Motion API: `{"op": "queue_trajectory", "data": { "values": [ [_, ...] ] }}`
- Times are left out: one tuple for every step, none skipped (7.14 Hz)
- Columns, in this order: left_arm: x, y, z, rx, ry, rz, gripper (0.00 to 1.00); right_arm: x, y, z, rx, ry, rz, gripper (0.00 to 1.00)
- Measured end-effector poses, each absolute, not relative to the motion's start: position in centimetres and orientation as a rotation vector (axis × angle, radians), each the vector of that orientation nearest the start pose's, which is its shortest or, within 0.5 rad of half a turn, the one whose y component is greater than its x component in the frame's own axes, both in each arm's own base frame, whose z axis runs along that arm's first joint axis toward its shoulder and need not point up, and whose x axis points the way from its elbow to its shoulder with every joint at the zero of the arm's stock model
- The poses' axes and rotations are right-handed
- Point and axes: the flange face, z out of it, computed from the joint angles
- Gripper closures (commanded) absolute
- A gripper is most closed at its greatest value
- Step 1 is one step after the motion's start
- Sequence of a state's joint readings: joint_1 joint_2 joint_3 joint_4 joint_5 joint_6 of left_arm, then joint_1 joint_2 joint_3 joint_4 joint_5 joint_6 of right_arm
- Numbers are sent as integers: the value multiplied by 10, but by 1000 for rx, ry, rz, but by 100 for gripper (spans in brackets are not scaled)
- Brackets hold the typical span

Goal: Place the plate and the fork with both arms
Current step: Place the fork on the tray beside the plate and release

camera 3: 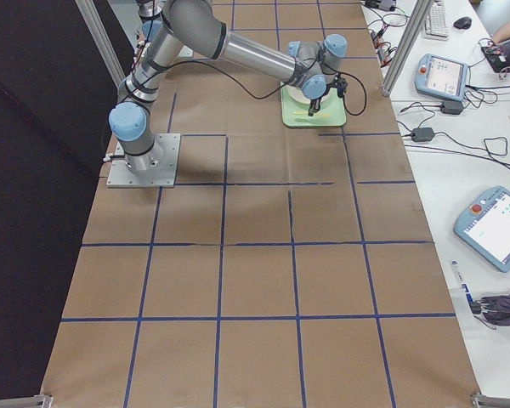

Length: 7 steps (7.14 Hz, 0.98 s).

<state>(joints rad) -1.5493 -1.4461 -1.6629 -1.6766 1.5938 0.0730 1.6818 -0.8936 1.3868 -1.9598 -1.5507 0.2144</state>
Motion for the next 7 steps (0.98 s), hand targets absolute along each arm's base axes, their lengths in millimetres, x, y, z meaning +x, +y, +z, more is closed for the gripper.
{"op": "queue_trajectory", "data": {
  "values": [
    [-122, -434, 490, 82, 3119, 117, 0, 213, -682, 193, 161, 3127, 173, 73],
    [-122, -434, 490, 82, 3119, 117, 0, 214, -683, 192, 159, 3126, 172, 1],
    [-122, -434, 490, 83, 3119, 117, 0, 214, -683, 194, 155, 3126, 166, 0],
    [-122, -435, 490, 83, 3119, 118, 0, 214, -683, 197, 150, 3125, 160, 0],
    [-122, -435, 489, 82, 3119, 120, 0, 213, -683, 202, 149, 3124, 149, 0],
    [-122, -436, 488, 81, 3120, 124, 0, 212, -683, 212, 149, 3123, 133, 0],
    [-122, -436, 487, 81, 3121, 126, 0, 211, -680, 229, 141, 3121, 106, 0]
  ]
}}
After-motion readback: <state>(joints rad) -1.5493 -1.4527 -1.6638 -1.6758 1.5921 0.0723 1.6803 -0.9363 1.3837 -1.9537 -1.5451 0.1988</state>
